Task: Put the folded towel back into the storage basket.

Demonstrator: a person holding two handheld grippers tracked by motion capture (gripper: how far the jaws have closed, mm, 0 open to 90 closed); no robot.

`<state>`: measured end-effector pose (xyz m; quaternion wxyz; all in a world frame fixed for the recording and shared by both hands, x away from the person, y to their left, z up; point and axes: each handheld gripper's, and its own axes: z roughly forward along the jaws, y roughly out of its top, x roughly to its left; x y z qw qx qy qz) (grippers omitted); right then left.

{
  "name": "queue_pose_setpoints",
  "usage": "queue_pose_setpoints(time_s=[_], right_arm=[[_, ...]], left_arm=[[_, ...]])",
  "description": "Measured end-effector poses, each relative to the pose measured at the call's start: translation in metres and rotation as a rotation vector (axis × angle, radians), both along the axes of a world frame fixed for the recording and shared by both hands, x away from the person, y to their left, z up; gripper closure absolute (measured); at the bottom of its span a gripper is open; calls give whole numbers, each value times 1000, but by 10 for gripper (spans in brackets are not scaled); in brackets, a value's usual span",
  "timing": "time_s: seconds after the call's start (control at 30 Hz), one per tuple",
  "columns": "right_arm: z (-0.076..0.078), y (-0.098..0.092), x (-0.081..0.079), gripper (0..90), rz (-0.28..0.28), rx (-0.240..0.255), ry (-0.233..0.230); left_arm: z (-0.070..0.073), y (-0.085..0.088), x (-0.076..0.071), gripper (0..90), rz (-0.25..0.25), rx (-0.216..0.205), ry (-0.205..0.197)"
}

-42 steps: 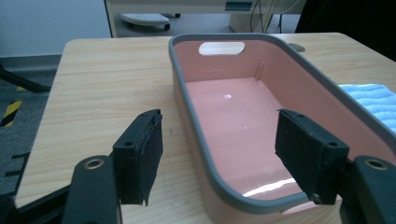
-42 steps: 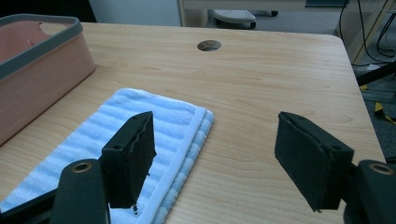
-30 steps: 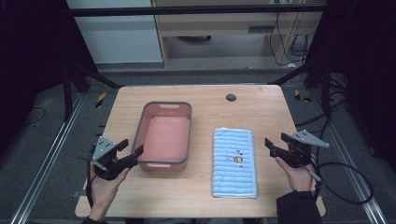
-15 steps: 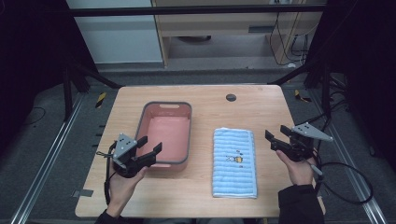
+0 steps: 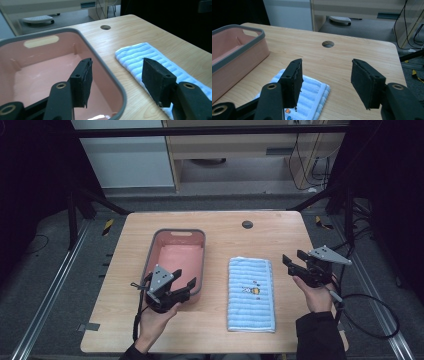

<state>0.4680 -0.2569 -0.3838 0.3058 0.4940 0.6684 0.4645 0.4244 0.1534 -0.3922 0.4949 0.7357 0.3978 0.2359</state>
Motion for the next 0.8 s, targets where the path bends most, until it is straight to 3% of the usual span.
queue_pose_setpoints(time_s=[0.23, 0.8], right_arm=[[-1, 1, 5, 467, -17, -9, -1], [-13, 14, 25, 505, 13, -39, 41]], left_arm=[[-4, -17, -1, 416, -27, -6, 16], [-27, -60, -4, 445, -62, 44, 45]])
